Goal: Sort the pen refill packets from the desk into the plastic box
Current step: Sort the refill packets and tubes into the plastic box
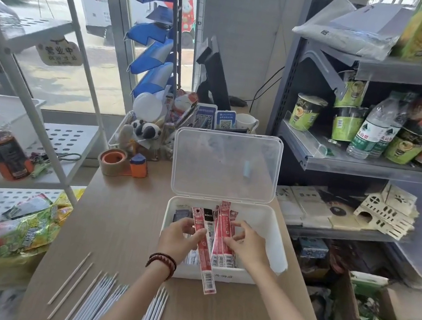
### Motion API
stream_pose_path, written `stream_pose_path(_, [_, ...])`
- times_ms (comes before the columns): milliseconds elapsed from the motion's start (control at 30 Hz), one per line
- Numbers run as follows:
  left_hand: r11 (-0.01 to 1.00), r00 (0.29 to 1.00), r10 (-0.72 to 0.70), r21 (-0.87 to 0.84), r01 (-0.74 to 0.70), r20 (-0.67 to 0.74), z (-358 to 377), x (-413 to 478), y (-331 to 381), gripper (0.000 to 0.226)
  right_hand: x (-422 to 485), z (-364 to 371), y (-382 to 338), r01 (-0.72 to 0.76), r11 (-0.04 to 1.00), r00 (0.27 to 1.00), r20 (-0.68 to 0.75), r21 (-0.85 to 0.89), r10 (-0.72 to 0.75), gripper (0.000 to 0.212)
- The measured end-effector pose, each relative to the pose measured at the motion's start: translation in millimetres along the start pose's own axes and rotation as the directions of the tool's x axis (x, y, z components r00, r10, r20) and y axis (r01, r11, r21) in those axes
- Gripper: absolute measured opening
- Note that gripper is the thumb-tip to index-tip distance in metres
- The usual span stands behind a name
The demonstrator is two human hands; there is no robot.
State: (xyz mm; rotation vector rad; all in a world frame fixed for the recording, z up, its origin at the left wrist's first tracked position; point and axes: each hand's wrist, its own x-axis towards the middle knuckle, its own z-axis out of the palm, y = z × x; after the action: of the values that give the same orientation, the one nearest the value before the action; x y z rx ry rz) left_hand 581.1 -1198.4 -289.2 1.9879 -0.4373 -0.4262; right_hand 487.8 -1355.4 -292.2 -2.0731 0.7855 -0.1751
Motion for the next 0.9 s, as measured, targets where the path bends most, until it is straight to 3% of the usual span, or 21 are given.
stream_pose_path(100, [1.000, 1.000, 0.020, 0.010, -0.020, -0.017, 0.1, -0.3, -4.1, 0.021, -0.9, 1.9, 1.8, 0.032, 0.994, 0.999, 0.005, -0.108, -0.031, 0.045])
stream_pose_path(233, [0.983, 0.997, 0.067, 0.171, -0.060, -0.035, -0.6, -7.6, -0.1, 0.037, -2.4, 4.2, 2.4, 0.087, 0.953, 0.996, 0.017, -0.292, -0.086, 0.046])
stream_pose_path(400, [0.870, 0.983, 0.185, 0.468, -0.152, -0.023, 5.5, -28.1, 5.2, 0.048, -4.9, 8.3, 5.8, 0.111, 0.942, 0.993, 0.006, -0.317, -0.115, 0.046])
stream_pose_path(500, [0.853, 0.984, 0.175, 0.505, -0.135, -0.032, 6.1, -29.9, 10.6, 0.047, -2.9, 9.2, 7.0, 0.106, 0.952, 0.992, -0.039, -0.286, -0.122, 0.044])
stream_pose_path(633, [0.938, 0.997, 0.078, 0.340, -0.066, -0.022, 3.5, -25.6, 9.9, 0.046, -2.1, 9.8, 7.3, 0.110, 0.958, 0.988, -0.077, -0.264, -0.135, 0.035])
stream_pose_path(700, [0.996, 1.000, 0.007, 0.088, -0.008, 0.009, 0.8, -22.5, 11.4, 0.047, -1.0, 9.8, 7.2, 0.106, 0.962, 0.988, -0.080, -0.253, -0.130, 0.031])
stream_pose_path(800, [0.966, 0.994, -0.095, -0.238, 0.106, 0.058, -6.4, -14.3, 20.3, 0.038, 0.1, 10.6, 7.6, 0.109, 0.967, 0.989, -0.071, -0.230, -0.129, 0.028])
stream_pose_path(900, [0.946, 0.983, -0.153, -0.273, 0.175, 0.100, -13.0, 0.5, 25.7, 0.031, 1.9, 8.4, 8.1, 0.118, 0.982, 0.990, -0.060, -0.150, -0.129, 0.024])
